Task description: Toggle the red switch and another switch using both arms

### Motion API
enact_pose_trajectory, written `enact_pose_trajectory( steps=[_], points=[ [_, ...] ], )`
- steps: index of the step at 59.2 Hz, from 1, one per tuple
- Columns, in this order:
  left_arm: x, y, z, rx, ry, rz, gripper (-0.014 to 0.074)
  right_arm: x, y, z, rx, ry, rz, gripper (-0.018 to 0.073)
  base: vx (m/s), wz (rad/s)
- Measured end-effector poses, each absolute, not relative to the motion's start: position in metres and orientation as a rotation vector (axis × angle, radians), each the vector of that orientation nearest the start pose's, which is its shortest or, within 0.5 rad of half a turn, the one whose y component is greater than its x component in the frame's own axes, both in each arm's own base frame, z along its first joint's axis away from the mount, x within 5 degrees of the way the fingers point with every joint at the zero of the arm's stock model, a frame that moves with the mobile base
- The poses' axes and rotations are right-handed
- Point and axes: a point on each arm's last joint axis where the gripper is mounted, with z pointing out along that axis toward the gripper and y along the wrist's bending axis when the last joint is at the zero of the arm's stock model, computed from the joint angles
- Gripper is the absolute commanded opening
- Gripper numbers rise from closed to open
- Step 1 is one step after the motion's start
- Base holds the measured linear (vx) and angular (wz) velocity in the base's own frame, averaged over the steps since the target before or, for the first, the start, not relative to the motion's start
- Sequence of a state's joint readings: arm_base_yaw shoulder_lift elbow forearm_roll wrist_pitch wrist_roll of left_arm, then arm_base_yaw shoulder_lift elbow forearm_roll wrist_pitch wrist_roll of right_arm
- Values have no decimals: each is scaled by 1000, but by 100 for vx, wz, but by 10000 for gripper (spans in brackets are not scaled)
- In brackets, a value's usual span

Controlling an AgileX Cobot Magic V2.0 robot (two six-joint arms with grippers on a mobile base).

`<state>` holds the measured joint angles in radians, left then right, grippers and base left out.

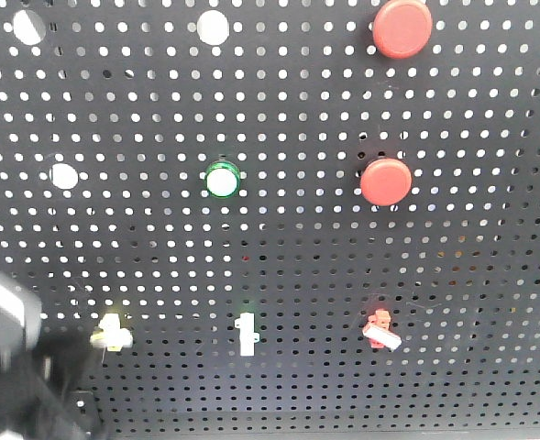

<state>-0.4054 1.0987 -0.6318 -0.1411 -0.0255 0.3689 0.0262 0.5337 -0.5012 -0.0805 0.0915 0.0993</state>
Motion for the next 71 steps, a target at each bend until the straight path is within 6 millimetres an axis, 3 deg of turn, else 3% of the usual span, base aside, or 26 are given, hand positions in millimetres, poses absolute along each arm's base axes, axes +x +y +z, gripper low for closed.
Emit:
enact_pose_trajectory(
  steps=[9, 17, 35, 71],
  points=[
    [203, -87, 257, 620, 1909, -107, 2, 117, 2, 332, 0, 1607, 29, -6, 0, 0],
    [198, -84, 247, 615, 1917, -106, 2, 117, 2, 332, 0, 1607, 29, -6, 0, 0],
    [189, -77, 287, 498, 1622, -99, 2, 117, 2, 332, 0, 1607, 29, -6, 0, 0],
    [193, -77, 308, 425, 1451, -89, 2, 124, 8, 333, -6, 1593, 98, -6, 0, 0]
  ],
)
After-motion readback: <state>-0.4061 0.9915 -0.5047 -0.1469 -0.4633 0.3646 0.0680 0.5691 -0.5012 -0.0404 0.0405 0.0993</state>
